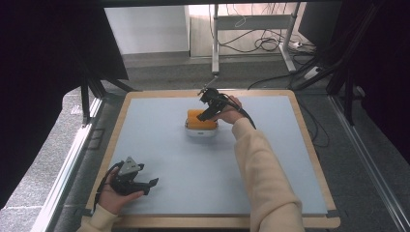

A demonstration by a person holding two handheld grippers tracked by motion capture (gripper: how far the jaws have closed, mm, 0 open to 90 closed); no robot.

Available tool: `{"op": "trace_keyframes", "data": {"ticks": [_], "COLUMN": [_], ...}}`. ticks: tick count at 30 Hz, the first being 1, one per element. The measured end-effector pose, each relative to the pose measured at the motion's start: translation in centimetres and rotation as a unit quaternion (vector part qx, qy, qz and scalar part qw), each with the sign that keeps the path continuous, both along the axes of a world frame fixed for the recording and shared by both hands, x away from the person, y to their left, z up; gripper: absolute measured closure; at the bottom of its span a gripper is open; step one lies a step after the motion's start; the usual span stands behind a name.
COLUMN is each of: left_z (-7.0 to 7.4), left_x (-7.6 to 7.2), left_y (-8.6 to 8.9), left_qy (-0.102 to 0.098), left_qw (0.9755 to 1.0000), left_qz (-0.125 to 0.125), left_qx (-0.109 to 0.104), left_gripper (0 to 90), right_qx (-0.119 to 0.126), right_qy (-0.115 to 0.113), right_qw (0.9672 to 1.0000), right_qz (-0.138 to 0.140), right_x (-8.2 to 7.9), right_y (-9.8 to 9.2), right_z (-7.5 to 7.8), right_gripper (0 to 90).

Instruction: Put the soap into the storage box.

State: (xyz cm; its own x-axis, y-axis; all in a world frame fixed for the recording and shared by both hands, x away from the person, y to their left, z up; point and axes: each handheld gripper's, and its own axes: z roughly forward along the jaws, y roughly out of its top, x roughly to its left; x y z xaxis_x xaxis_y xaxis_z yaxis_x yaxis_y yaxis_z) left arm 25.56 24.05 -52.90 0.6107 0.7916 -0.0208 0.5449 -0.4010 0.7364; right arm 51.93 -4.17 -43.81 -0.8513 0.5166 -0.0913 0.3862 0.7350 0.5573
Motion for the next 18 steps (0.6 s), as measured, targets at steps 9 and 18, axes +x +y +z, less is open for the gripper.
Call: {"op": "trace_keyframes", "data": {"ticks": [9, 18], "left_z": [0.0, 0.0], "left_x": [-0.2, -0.4], "left_y": [0.1, -0.2], "left_qy": [-0.002, -0.002], "left_qw": [1.0, 0.9999], "left_qz": [0.005, 0.01], "left_qx": [0.003, 0.009], "left_gripper": [20.4, 20.4], "right_qx": [0.048, 0.082], "right_qy": [-0.023, -0.029], "right_qw": [0.9973, 0.9942], "right_qz": [-0.05, -0.064], "right_x": [-3.1, -7.0], "right_y": [-2.8, -6.0], "right_z": [0.8, 0.9], "right_gripper": [18.8, 19.4]}}
